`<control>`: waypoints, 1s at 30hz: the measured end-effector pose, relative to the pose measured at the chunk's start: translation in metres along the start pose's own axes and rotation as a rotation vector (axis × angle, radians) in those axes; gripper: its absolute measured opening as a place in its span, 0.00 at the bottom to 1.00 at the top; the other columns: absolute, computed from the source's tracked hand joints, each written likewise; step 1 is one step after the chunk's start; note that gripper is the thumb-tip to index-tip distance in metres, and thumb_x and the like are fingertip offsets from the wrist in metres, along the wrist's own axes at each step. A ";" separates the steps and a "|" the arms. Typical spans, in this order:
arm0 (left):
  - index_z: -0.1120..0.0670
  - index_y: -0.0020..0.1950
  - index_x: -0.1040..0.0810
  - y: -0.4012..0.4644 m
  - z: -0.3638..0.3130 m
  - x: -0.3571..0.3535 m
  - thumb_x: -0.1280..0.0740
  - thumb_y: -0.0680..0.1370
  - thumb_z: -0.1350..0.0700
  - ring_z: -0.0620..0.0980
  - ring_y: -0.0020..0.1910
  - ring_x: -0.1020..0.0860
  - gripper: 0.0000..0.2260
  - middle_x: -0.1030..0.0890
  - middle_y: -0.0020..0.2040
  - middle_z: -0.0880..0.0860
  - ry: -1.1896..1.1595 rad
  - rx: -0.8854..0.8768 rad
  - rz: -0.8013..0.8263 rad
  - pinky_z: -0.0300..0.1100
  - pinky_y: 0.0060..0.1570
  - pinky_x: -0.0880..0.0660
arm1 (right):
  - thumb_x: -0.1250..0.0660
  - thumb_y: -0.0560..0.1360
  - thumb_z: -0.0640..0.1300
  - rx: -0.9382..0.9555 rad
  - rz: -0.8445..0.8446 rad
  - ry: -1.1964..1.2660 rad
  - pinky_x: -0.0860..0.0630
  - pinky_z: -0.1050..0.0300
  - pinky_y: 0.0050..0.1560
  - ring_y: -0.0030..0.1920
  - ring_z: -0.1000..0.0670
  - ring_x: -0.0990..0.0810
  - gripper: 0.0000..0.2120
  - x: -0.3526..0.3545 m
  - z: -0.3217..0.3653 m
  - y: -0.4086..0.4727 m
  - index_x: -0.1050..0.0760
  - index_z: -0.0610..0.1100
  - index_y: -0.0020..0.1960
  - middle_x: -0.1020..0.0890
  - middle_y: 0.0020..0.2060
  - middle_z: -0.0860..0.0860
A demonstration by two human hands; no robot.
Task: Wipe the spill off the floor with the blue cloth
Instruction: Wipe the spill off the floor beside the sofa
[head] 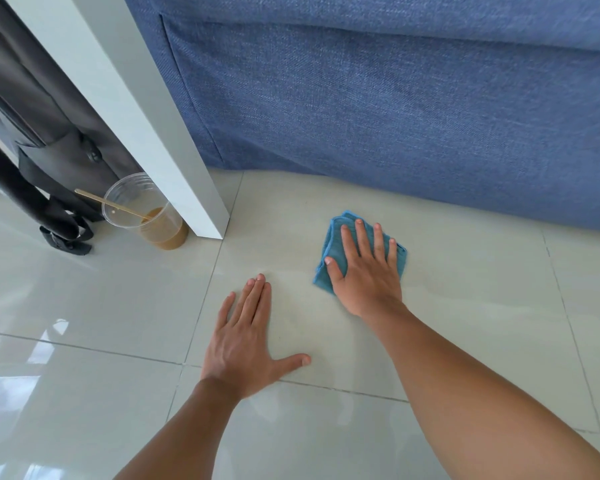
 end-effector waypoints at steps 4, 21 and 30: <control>0.57 0.82 0.54 0.000 0.001 0.000 0.46 0.64 0.18 0.47 0.81 0.57 0.59 0.55 0.83 0.51 0.011 -0.003 0.006 0.52 0.79 0.55 | 0.57 0.81 0.65 -0.087 -0.011 0.013 0.63 0.40 0.78 0.81 0.43 0.61 0.35 0.000 -0.035 -0.013 0.55 0.50 0.82 0.56 0.83 0.50; 0.57 0.82 0.52 -0.001 -0.004 0.001 0.47 0.64 0.17 0.49 0.82 0.54 0.59 0.52 0.83 0.53 0.029 -0.012 -0.012 0.52 0.79 0.54 | 0.58 0.81 0.64 -0.106 0.003 0.038 0.64 0.40 0.78 0.81 0.42 0.62 0.35 -0.005 -0.058 -0.100 0.57 0.49 0.82 0.57 0.82 0.49; 0.57 0.82 0.54 -0.003 -0.005 0.002 0.50 0.64 0.17 0.49 0.82 0.55 0.59 0.53 0.83 0.52 0.029 -0.012 -0.010 0.52 0.79 0.55 | 0.58 0.80 0.66 -0.093 -0.003 0.007 0.60 0.40 0.79 0.81 0.43 0.60 0.36 -0.008 -0.064 -0.108 0.55 0.50 0.83 0.55 0.83 0.51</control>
Point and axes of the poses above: each hand's wrist, its own y-axis towards the middle knuckle, its own x-axis out of the back of the hand, z = x × y, the point moved 10 cm from there along y, towards the middle knuckle
